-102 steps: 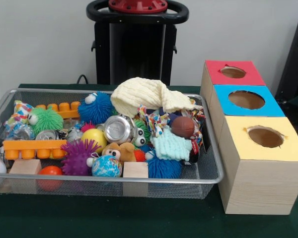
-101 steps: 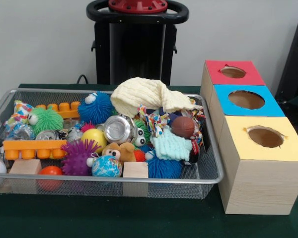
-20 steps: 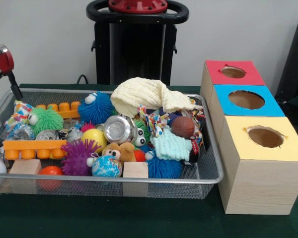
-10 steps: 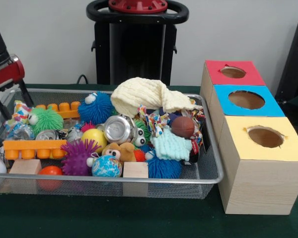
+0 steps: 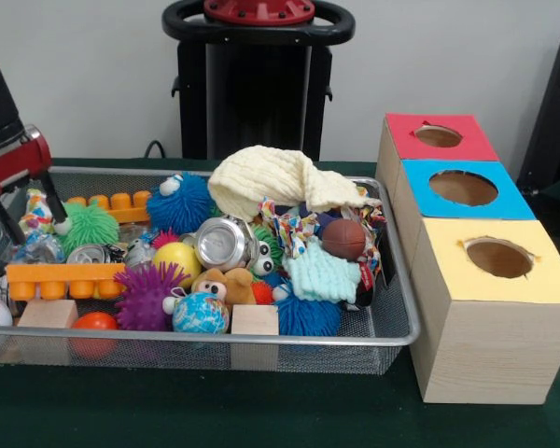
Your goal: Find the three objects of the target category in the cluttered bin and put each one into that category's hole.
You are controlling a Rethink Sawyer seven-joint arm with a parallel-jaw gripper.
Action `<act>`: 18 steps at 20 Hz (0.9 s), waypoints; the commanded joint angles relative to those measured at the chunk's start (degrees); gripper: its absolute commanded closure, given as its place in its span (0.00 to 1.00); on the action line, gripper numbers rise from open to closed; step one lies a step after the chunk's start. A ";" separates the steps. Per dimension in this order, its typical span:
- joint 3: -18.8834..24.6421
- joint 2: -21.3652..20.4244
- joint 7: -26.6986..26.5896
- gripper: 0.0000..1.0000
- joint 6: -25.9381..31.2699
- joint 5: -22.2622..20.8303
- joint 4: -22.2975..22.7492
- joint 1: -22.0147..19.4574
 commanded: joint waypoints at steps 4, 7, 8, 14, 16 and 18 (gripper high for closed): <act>-1.91 5.46 3.50 0.00 -0.06 -0.59 -2.71 -0.83; -1.88 6.11 3.43 0.00 0.08 -0.65 -3.65 -0.57; -1.69 6.02 3.77 0.00 0.08 -0.51 -3.87 -0.08; -1.49 6.63 3.21 0.00 -0.38 -1.01 -4.96 -0.06; -1.24 6.94 2.92 0.00 -0.48 -1.04 -5.63 0.03; -1.10 7.49 2.49 0.00 -0.85 -1.27 -6.52 -0.09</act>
